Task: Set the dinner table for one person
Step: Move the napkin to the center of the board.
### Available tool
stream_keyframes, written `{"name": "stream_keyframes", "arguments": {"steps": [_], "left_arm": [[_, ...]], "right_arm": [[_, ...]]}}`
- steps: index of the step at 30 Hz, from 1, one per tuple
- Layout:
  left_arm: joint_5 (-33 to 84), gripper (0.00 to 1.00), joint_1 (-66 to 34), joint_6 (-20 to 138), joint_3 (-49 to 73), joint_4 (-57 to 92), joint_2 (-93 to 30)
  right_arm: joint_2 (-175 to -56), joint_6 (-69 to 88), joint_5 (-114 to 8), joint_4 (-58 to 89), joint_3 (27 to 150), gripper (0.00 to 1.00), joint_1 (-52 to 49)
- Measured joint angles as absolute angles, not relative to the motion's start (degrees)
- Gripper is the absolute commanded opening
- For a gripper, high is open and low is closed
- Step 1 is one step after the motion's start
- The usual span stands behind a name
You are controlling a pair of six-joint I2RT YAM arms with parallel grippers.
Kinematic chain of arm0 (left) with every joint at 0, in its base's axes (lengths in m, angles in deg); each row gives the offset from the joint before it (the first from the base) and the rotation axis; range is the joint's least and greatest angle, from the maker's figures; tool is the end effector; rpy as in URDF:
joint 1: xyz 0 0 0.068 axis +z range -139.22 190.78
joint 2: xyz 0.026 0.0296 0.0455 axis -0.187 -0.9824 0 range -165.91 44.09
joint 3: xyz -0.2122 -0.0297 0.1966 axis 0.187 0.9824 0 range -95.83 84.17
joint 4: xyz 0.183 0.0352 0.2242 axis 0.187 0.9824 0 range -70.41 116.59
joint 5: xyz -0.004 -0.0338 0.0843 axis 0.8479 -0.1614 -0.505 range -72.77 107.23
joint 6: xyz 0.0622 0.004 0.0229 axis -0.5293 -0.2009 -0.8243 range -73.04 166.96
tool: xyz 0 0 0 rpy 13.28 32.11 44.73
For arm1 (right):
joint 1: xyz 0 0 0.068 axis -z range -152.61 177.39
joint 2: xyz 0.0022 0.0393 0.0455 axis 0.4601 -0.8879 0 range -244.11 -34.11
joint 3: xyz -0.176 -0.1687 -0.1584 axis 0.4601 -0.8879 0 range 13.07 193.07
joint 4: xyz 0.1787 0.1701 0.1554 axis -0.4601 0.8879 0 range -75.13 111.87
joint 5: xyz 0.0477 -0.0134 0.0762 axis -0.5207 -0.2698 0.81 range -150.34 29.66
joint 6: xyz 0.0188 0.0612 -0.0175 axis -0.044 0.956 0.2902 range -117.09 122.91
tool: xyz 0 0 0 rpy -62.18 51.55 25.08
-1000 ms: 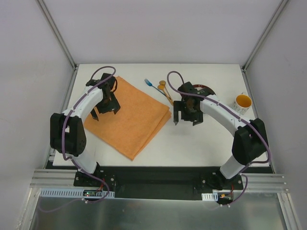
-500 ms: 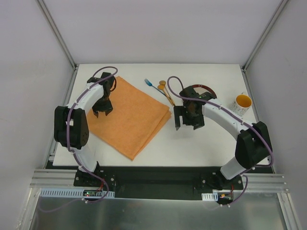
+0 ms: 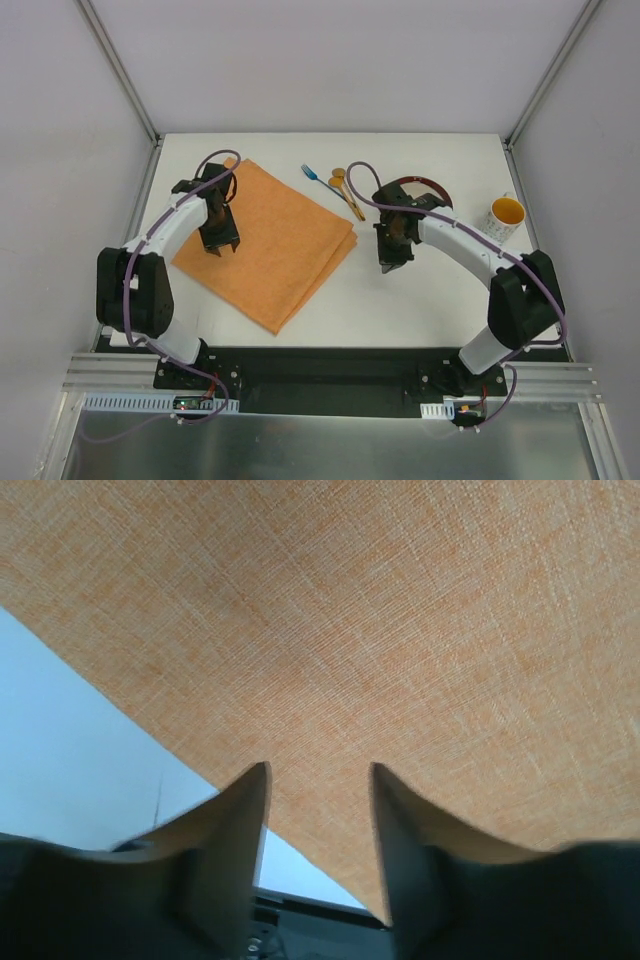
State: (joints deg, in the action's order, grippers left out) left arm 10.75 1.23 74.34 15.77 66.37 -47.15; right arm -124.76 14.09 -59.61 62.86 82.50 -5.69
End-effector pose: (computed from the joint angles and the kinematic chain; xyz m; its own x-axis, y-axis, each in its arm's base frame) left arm 0.3447 -0.0520 0.2255 -0.8788 -0.3155 -0.3580 -0.3132 0.9474 -0.0660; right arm 0.2913 0.1905 0.2333 -0.8751 -0.3386 -0.3458 -0.3872 0.9185 0.0805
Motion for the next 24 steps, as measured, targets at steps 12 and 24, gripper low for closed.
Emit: {"name": "stream_keyframes", "arguments": {"steps": [12,24], "left_arm": [[9.27,0.99,1.26,73.64,17.98,65.1,-38.84],[9.09,0.1,3.16,72.41,9.3,66.28,-56.96]], "right_arm": [[-128.63,14.24,-60.13,62.44,85.12,0.99,-8.05],[-126.88,14.39,-60.59,61.66,81.69,0.55,-8.66]]}}
